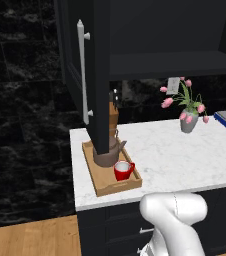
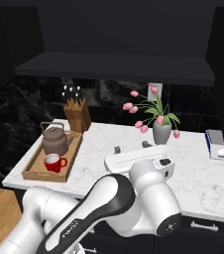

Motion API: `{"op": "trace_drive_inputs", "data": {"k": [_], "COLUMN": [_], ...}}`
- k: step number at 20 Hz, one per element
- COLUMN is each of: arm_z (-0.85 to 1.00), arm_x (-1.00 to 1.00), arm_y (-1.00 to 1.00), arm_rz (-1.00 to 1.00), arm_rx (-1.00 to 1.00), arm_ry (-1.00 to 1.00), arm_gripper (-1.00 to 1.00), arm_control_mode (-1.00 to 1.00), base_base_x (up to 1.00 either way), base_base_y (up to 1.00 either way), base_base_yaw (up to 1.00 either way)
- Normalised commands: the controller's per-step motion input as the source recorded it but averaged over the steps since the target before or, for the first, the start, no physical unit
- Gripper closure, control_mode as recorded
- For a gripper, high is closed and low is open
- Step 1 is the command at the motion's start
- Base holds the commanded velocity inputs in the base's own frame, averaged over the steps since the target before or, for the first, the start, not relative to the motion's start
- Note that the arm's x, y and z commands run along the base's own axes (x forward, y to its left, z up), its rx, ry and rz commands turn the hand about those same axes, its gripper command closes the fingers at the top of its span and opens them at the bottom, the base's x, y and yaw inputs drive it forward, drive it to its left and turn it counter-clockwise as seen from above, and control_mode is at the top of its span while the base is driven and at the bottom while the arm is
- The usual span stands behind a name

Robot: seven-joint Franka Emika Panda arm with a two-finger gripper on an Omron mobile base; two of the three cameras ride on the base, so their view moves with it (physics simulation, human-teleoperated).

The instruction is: Pick the kettle from the counter and place it on the tray. Then pick the mug from the cabinet and place it on the tray. Then close the cabinet doors.

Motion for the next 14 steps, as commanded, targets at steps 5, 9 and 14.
{"op": "trace_drive_inputs", "data": {"k": [5,9,14], "arm_z": [0.04,0.01,-0.19], "arm_x": [-0.01,-0.12,0.04], "arm_y": [-0.71,-0.87,-0.48], "arm_rz": [-0.16,-0.16,-0.06], "arm_rx": [0.07,0.06,0.00], "arm_ry": [-0.01,-0.11,-0.01], "arm_gripper": [-1.00,-1.00,-1.00], "arm_control_mode": [-1.00,-1.00,-1.00], "base_base_x": [0.00,0.00,0.00], "base_base_y": [0.00,0.00,0.00], "base_base_yaw": [0.00,0.00,0.00]}}
